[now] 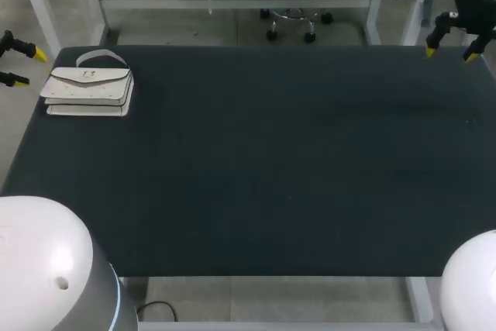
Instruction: Pick up the bag, open it, inspect its contents, close it, and place it on the opposite side
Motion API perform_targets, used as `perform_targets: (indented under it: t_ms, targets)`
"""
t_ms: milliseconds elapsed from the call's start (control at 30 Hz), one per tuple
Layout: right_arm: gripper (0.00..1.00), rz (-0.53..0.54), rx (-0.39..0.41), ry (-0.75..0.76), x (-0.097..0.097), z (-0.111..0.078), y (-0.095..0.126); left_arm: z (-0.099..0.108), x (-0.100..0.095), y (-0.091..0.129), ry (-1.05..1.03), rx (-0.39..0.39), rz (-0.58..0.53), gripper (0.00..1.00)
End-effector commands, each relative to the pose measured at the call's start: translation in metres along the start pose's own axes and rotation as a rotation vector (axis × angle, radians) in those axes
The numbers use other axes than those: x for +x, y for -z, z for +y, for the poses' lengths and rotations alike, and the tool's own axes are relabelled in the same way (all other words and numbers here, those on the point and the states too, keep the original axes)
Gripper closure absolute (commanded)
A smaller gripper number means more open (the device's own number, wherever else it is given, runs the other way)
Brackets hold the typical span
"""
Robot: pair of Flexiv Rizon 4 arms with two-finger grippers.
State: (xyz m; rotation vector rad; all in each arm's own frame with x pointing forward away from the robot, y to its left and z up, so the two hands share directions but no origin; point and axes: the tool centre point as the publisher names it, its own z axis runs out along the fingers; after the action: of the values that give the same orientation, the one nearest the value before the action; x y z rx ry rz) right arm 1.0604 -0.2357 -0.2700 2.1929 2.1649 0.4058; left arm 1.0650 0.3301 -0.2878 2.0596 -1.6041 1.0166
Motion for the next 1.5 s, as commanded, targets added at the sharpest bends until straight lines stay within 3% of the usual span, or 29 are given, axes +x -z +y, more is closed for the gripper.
perform_targets:
  t_ms: [33,333,733,1167,1500]
  targets:
    - [0.0,-0.037,-0.001,-0.003,0.003,-0.001,0.003,0.025,0.034,0.009,-0.019,0.124,-0.183,0.0]
    - [0.0,-0.074,0.013,0.002,-0.003,-0.001,0.008,0.054,0.072,0.01,-0.087,0.122,-0.339,0.0]
    - [0.0,-0.132,0.046,-0.003,-0.01,-0.004,0.014,0.088,0.1,0.017,-0.163,0.101,-0.557,0.0]
    - [0.0,-0.161,0.076,-0.003,-0.015,-0.006,0.022,0.107,0.108,0.008,-0.178,0.065,-0.712,0.0]
    - [0.0,-0.161,0.076,-0.003,-0.015,-0.006,0.022,0.109,0.109,0.009,-0.171,0.062,-0.744,0.0]
